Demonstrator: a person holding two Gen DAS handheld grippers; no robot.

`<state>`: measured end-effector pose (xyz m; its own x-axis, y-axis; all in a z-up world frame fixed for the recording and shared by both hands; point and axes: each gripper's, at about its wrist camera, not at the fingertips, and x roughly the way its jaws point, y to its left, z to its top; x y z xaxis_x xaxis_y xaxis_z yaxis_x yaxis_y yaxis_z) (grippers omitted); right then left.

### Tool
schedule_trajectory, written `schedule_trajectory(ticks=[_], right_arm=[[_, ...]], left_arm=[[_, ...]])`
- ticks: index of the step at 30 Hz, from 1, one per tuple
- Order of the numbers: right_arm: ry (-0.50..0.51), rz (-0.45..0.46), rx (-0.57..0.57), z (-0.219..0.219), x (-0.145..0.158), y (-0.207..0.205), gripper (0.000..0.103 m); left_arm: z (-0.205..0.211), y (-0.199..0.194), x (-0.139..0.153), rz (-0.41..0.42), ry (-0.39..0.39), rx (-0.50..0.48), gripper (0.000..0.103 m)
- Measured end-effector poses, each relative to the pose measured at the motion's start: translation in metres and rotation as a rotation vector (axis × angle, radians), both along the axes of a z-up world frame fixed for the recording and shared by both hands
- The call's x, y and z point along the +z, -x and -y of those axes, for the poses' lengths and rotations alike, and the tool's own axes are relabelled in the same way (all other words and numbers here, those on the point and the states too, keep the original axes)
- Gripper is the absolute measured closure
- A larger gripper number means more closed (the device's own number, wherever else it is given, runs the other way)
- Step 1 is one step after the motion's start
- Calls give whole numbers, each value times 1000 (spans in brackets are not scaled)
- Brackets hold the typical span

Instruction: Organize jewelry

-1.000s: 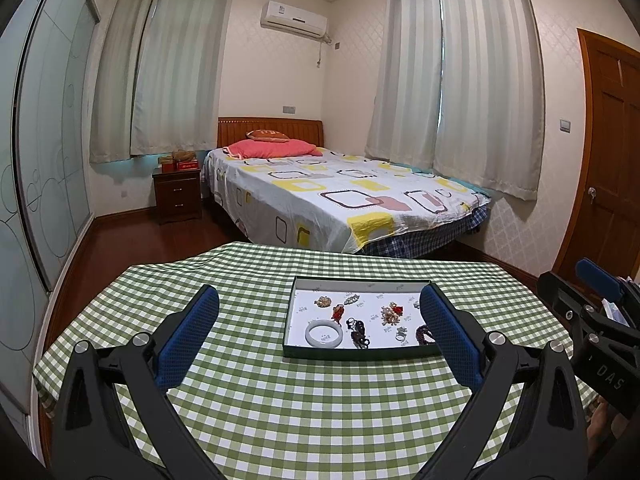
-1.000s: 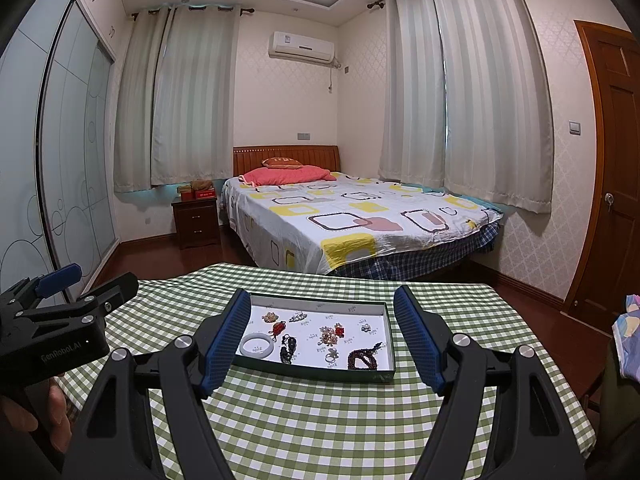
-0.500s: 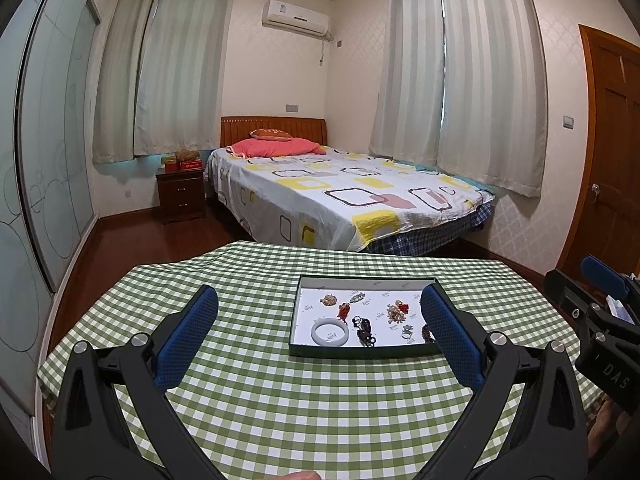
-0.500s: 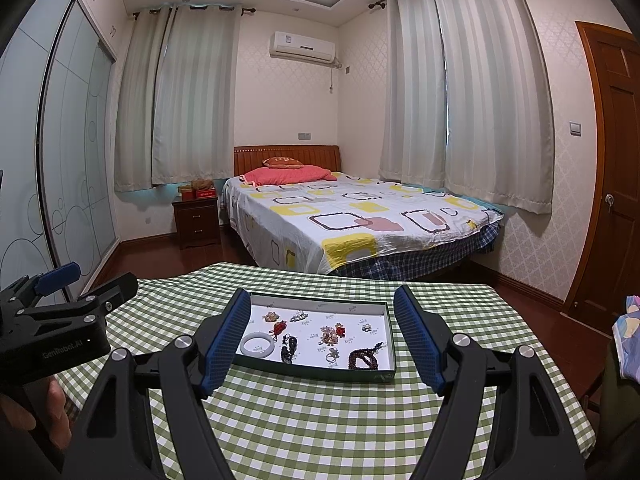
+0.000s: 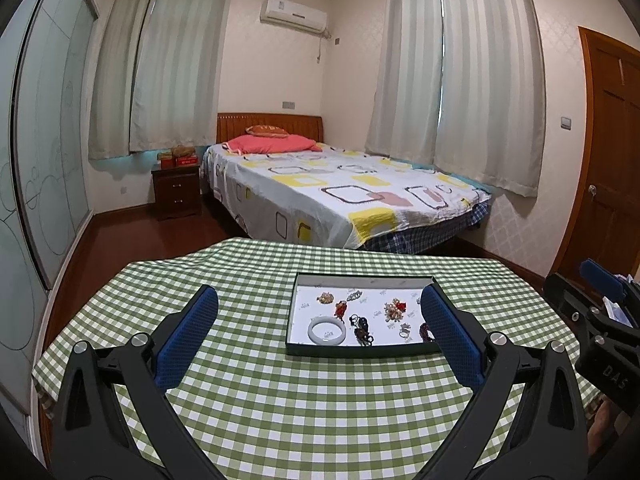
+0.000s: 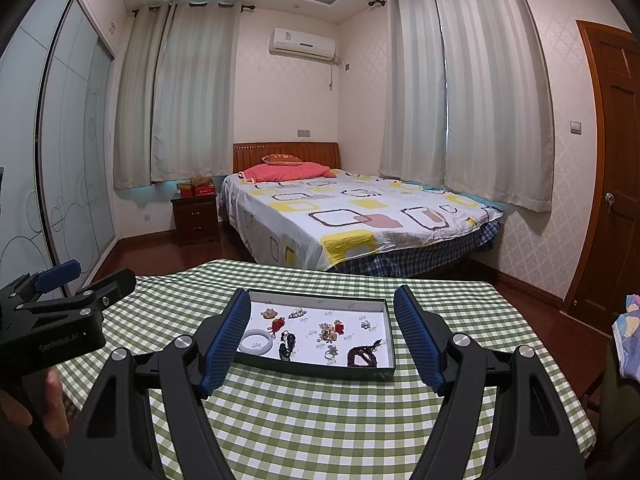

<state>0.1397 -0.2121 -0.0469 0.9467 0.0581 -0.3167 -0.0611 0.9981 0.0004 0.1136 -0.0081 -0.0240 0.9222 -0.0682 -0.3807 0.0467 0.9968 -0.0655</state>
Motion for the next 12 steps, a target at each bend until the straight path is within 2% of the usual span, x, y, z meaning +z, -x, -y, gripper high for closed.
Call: schedule_trajectory(ticks=[8,12], right_arm=[[-7,-32,-7,8,-10,-11,31],[-13,-52,-29,20,-22,-25,31]], left_arm=[[-11,-23,-16,-49,21,25,4],[-20,-47,-35,-107,6,45,4]])
